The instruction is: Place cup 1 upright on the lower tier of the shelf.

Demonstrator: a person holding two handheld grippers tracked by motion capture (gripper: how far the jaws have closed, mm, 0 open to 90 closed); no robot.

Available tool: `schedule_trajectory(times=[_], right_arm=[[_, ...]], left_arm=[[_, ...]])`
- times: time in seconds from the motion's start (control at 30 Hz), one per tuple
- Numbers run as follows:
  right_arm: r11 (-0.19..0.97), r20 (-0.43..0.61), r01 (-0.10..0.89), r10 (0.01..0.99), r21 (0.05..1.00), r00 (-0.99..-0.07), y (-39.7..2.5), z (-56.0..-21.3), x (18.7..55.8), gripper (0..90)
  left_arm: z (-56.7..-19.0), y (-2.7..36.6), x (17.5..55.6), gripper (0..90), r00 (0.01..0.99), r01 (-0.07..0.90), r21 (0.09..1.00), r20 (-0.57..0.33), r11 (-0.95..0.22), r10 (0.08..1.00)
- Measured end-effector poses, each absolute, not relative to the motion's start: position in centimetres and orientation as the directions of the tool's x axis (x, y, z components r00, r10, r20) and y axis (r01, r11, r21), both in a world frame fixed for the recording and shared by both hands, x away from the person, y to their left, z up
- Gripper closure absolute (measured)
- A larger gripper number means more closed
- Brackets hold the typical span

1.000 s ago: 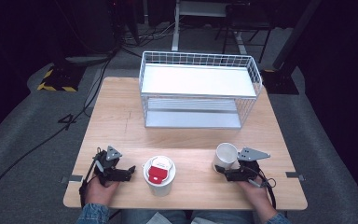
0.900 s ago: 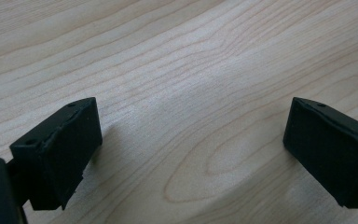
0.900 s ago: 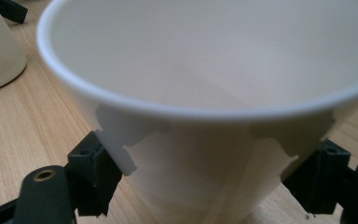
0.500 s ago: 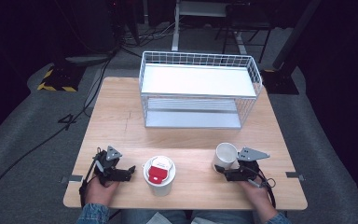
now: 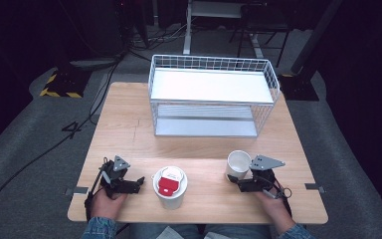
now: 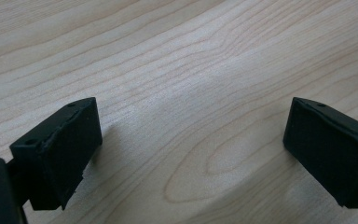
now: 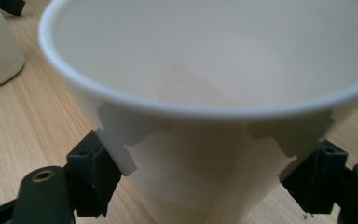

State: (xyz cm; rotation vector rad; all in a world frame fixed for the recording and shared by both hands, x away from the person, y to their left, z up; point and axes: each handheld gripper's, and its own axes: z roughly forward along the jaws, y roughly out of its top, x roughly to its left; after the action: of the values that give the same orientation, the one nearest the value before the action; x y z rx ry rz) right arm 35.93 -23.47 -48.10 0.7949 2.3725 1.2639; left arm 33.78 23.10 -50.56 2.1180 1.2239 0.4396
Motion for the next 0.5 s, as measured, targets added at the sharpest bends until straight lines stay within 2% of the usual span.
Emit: schedule_trajectory(times=[0.5], right_arm=[[0.425,-0.01,0.319,0.613,0.847,-0.79,-22.9,-45.5,37.2,23.1]], left_arm=[[-50.6,23.1,33.8,4.8,0.509,0.644,0.676,-0.03,-0.357,0.86]])
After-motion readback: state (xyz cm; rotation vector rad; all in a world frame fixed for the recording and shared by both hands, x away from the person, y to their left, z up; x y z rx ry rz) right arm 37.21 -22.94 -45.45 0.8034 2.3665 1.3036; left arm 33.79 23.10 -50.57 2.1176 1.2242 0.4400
